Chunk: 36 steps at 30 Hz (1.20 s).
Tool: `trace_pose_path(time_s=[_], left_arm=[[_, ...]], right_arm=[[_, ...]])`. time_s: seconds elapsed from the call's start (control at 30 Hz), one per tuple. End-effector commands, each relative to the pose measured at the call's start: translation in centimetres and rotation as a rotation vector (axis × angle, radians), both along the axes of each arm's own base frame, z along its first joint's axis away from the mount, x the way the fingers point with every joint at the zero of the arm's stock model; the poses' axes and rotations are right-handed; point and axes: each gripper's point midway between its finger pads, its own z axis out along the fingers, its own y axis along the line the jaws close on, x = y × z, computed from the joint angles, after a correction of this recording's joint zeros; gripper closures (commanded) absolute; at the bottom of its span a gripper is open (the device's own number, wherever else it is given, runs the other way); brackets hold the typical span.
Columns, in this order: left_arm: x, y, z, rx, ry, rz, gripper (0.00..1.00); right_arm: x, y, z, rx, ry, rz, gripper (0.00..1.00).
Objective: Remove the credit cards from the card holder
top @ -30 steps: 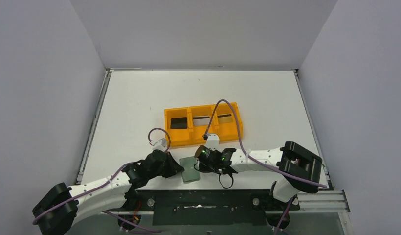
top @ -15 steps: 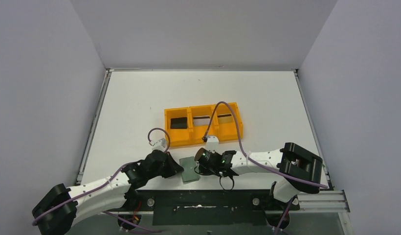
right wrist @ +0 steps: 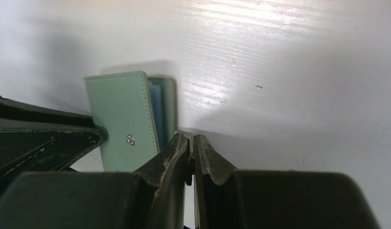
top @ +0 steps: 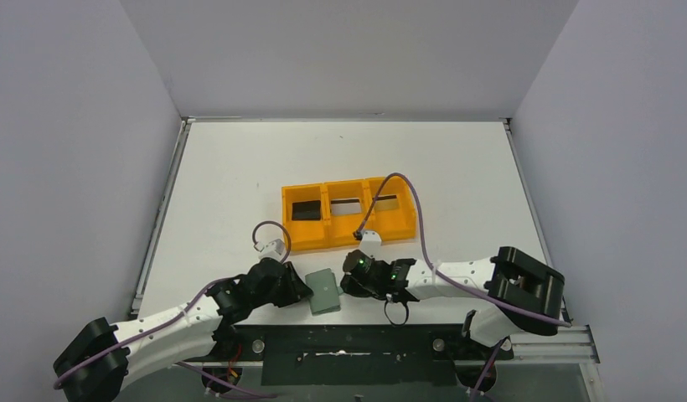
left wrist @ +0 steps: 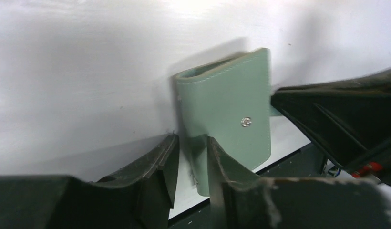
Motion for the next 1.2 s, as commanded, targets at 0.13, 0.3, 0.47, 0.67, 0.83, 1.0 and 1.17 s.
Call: trace_pose_path(time_s=[0.13,0.3,0.47,0.67,0.83,1.0,1.17], left_arm=[[1.2,0.1,2.0,0.048,-0.049,0.002,0.54],[1.9,-0.1,3.4,0.035,-0.092,0.010,0.46],[2.3,0.7,4.4,0.048,-0.124,0.043,0.41],[2.8,2.3,6.0,0.039,-0.177,0.118,0.32],[2.6,3.1,6.8,0.004,-0.196,0.154,0.31],[2.2,3.3,7.0,-0.020,-0.187,0.161,0.30],[2.0,2.5,7.3,-0.058,-0.185,0.135,0.30]], right_arm=[[1.4,-1.1,4.5,0.099,-0.094,-0.086,1.00],[1.5,-1.7,6.7,0.151,-0.132,-0.096,1.00],[1.5,-1.4,8.7,0.208,-0.168,-0.073,1.00],[1.7,0.6,9.6,0.231,-0.178,-0.013,1.00],[1.6,2.7,9.7,0.237,-0.168,0.028,1.00],[1.6,3.4,10.2,0.250,-0.162,-0.030,1.00],[1.8,3.1,11.6,0.258,-0.214,-0.112,1.00]])
